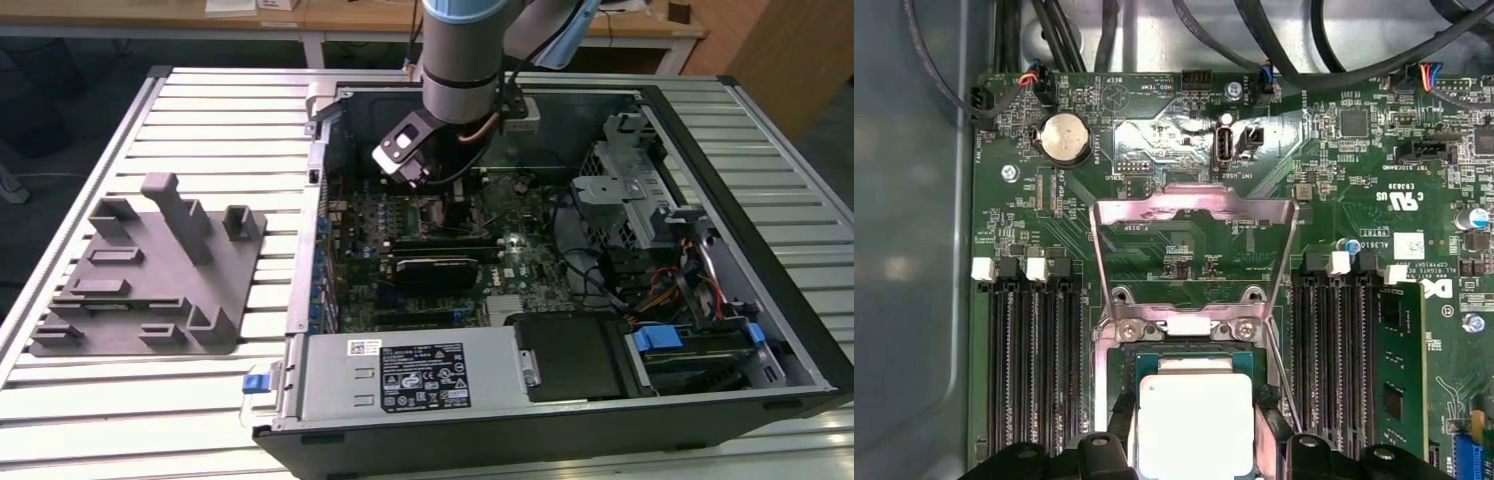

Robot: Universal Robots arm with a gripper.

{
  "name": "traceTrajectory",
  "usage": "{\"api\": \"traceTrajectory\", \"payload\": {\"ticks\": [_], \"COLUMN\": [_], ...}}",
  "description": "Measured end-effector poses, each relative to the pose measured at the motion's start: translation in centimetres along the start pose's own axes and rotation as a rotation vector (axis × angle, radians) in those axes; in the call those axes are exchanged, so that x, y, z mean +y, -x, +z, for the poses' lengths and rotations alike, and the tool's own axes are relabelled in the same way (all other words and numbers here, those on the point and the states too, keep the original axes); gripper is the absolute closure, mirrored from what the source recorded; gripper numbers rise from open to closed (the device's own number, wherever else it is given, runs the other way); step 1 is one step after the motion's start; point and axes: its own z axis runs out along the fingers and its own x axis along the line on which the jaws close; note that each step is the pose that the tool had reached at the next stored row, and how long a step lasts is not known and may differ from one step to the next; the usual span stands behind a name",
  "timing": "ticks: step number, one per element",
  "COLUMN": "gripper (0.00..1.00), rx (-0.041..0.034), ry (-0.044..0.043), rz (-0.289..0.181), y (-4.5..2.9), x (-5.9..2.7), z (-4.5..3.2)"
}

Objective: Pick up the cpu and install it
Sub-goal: 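Place the cpu into insertion slot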

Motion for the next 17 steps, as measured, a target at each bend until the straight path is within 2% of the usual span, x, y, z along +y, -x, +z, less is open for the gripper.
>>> {"api": "traceTrajectory", "payload": {"ticks": [17], "gripper": [0.45], "rx": [0.0], "ry": [0.0], "rz": [0.0], "y": [0.0], "x": [-0.07], "z": [0.43]}}
